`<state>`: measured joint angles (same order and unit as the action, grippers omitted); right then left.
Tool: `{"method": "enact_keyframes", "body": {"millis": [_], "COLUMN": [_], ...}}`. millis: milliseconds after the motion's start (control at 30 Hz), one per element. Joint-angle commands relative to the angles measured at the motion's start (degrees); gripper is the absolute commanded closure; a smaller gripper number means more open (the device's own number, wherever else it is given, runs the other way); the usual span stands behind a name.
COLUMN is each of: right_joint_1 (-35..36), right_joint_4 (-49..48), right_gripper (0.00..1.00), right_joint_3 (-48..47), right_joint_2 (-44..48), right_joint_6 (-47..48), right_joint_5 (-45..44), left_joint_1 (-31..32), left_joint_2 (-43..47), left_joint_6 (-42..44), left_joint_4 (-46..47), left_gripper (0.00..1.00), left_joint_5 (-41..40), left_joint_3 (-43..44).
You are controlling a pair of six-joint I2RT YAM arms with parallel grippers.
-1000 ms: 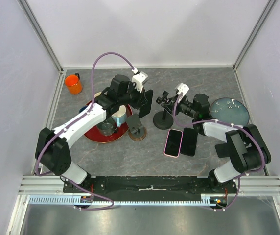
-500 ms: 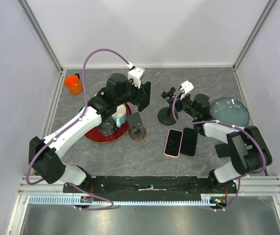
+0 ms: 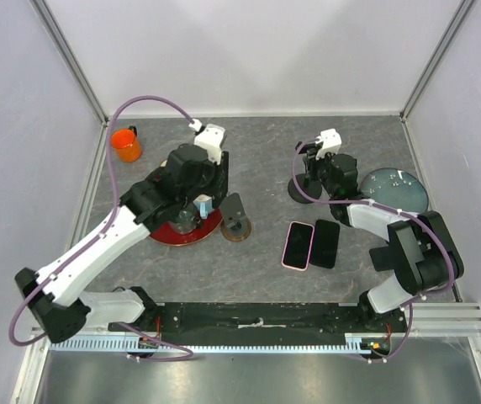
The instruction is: Remove the phone from the phone stand
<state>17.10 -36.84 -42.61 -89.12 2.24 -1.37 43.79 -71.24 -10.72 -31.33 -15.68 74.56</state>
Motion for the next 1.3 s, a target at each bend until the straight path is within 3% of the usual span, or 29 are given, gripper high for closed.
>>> {"method": "enact_keyframes", "body": {"millis": [0,267,367,767,1000,1067,1267], "right_joint_1": [-0.23,-0.23,-0.23,2.05,17.40,21.55,42.79], "right_joint_4": [-3.32,1.06,3.52,19.16,22.60,22.51,19.27], "right_gripper": [0.84,0.24,0.15,0.02,0.02,0.02,0.02], "right_joint_3": [-1.08,-0.63,-0.81,0.95,-0.19,-0.45,-1.51], "right_joint_2": [0.00,4.04,6.41,30.12,34.02,32.53,24.88], "right_joint_6": [-0.48,-1.54,-2.06,-5.67,-3.48,-2.68,3.99], "right_joint_5": [-5.66,-3.65,-3.47,1.19,4.97,2.26,-8.81], "left_joint_1": [1.12,1.21,1.21,1.21,1.21,1.21,1.21], "left_joint_2": [8.03,13.41,13.94,13.67,12.27,12.27,14.37], "left_joint_6": [-5.01,-6.15,-7.91,-21.17,-31.99,-33.48,-35.95], "left_joint_4": [-4.17,-7.16,-7.16,-5.15,-2.68,-2.59,-1.37], "left_gripper": [0.98,0.98,0.98,0.98,0.98,0.98,0.98], "left_joint_5": [-4.80,-4.80,-4.53,-8.39,-10.16,-10.42,-11.56], "left_joint_3": [-1.08,-4.95,-5.57,-4.43,-5.30,-6.09,-8.99]}}
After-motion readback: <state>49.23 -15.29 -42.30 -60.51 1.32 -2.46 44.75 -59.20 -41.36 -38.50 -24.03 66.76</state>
